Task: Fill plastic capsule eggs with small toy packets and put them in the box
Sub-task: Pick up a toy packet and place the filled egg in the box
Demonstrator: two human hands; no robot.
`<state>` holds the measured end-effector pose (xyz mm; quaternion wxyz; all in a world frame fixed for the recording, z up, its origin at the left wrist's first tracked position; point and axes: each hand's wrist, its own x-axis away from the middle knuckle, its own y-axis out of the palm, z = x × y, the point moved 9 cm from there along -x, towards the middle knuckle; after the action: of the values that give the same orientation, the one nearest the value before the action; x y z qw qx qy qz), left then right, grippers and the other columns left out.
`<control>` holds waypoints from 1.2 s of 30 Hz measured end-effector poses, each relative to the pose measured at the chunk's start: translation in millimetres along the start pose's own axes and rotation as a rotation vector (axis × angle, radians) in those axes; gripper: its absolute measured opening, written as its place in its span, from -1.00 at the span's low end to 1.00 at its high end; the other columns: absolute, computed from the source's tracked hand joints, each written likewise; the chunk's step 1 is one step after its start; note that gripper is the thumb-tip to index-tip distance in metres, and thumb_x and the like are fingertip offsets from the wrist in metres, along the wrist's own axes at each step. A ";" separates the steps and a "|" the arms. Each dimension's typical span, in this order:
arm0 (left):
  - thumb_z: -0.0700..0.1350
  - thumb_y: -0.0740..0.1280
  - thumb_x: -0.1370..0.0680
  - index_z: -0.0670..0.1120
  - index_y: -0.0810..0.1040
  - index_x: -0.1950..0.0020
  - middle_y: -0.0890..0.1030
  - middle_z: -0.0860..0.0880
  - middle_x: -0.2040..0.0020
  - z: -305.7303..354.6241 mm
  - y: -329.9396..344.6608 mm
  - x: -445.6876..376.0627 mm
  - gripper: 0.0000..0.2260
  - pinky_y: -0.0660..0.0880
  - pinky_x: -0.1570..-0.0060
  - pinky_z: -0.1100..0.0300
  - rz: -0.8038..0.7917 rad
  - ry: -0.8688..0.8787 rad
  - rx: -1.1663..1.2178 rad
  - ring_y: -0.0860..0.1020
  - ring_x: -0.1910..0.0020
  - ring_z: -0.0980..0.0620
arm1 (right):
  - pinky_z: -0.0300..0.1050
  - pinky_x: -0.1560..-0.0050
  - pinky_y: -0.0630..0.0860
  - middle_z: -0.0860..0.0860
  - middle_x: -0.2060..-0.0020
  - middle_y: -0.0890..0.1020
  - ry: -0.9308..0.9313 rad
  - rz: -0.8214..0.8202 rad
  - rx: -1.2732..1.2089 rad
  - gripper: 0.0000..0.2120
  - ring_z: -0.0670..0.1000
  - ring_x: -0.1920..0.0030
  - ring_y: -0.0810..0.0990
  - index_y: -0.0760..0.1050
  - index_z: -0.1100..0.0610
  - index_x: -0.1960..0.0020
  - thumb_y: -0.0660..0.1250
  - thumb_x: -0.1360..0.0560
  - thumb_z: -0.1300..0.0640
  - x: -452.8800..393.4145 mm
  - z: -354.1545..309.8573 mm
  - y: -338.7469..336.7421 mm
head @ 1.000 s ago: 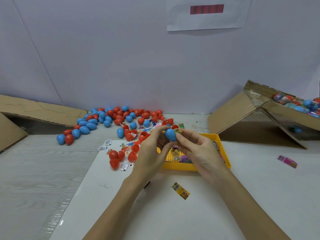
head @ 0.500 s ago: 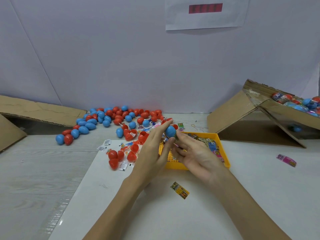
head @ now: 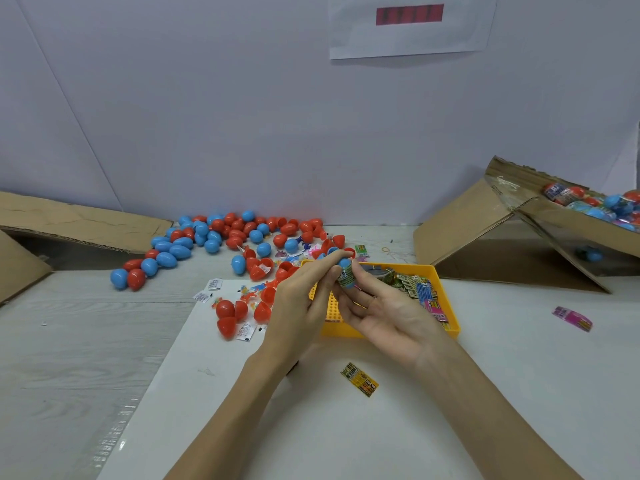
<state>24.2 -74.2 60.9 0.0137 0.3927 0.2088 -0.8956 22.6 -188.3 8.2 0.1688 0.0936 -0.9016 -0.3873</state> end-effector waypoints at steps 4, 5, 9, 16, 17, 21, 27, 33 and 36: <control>-0.17 0.26 -0.69 -0.11 0.59 -0.38 0.66 0.04 -0.25 1.5 -0.7 -0.2 -0.72 0.58 -0.21 0.05 0.010 -0.014 -0.017 0.58 -0.28 0.16 | -0.14 0.06 0.67 0.21 -0.11 0.73 -0.016 0.003 0.034 -0.77 0.10 -0.09 0.74 0.76 0.17 -0.04 0.54 -0.44 0.09 0.3 -1.0 -0.2; -0.16 0.26 -0.69 -0.10 0.59 -0.38 0.66 0.05 -0.25 2.0 -0.3 -0.2 -0.72 0.57 -0.21 0.05 0.006 -0.021 -0.018 0.58 -0.28 0.16 | -0.14 0.06 0.67 0.21 -0.11 0.73 -0.025 0.010 0.042 -0.76 0.10 -0.09 0.74 0.75 0.18 -0.07 0.53 -0.46 0.09 -0.2 -1.6 -1.5; -0.08 0.29 -0.68 -0.02 0.55 -0.42 0.64 0.09 -0.25 -2.0 6.0 1.1 -0.70 0.53 -0.25 0.01 -0.067 -0.089 -0.041 0.56 -0.28 0.11 | -0.20 0.15 0.65 0.09 0.00 0.76 -0.226 0.082 0.249 -0.74 0.05 -0.02 0.76 0.69 0.14 -0.15 0.47 -0.52 0.05 0.9 -15.5 -7.9; -0.13 0.30 -0.68 -0.01 0.57 -0.42 0.69 0.09 -0.17 -0.9 -1.3 -1.7 -0.69 0.58 -0.16 0.01 -0.016 -0.085 -0.058 0.62 -0.16 0.13 | -0.19 0.17 0.68 -0.05 0.03 0.77 -0.444 0.115 0.699 -0.81 0.02 0.02 0.77 0.61 0.01 -0.23 0.36 -0.63 0.05 4.5 -31.4 -2.6; -0.15 0.30 -0.68 -0.02 0.56 -0.43 0.68 0.09 -0.19 -1.3 -0.6 -1.9 -0.69 0.58 -0.18 0.04 -0.026 -0.086 -0.045 0.61 -0.19 0.15 | -0.19 0.15 0.68 -0.04 0.04 0.77 -0.438 0.110 0.696 -0.80 0.02 0.02 0.77 0.61 0.03 -0.24 0.38 -0.62 0.07 3.4 -30.7 -2.9; -0.07 0.28 -0.69 0.03 0.55 -0.43 0.62 0.14 -0.28 -6.3 5.0 -0.8 -0.70 0.49 -0.28 0.24 -0.063 -0.154 0.000 0.53 -0.31 0.19 | -0.13 0.06 0.70 0.02 -0.01 0.75 -0.499 0.161 0.709 -0.73 0.00 -0.02 0.75 0.62 0.02 -0.25 0.47 -0.56 0.11 5.9 -38.0 -8.0; -0.14 0.38 -0.63 -0.08 0.64 -0.27 0.65 0.05 -0.10 -12.2 -4.1 -3.0 -0.78 0.59 -0.03 0.21 0.033 -0.204 0.031 0.63 -0.04 0.13 | -0.21 0.05 0.67 -0.01 -0.16 0.67 -0.597 0.117 0.883 -0.70 -0.11 -0.05 0.72 0.62 -0.08 -0.24 0.45 -0.58 0.23 8.7 -43.0 -0.4; -0.23 0.36 -0.63 -0.09 0.59 -0.38 0.62 0.02 -0.15 -1.3 -1.4 -5.3 -0.69 0.49 -0.10 0.34 -0.026 -0.114 0.023 0.57 -0.17 0.08 | -0.21 0.17 0.67 0.00 0.11 0.76 -0.514 0.167 0.796 -0.80 0.02 0.13 0.76 0.64 0.05 -0.18 0.34 -0.64 -0.01 1.2 -38.2 -11.6; -0.25 0.35 -0.64 -0.08 0.59 -0.39 0.62 0.03 -0.20 -2.6 0.6 -4.9 -0.68 0.49 -0.17 0.31 -0.047 -0.099 0.030 0.56 -0.24 0.05 | -0.19 0.15 0.68 0.06 0.18 0.77 -0.493 0.129 0.740 -0.81 0.07 0.14 0.76 0.65 0.12 -0.12 0.37 -0.62 0.03 -0.6 -35.9 -13.1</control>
<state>29.5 -74.5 62.6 -0.0032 0.3428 0.2034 -0.9171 37.2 -221.0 21.5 -0.0720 -0.0038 -0.9967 -0.0381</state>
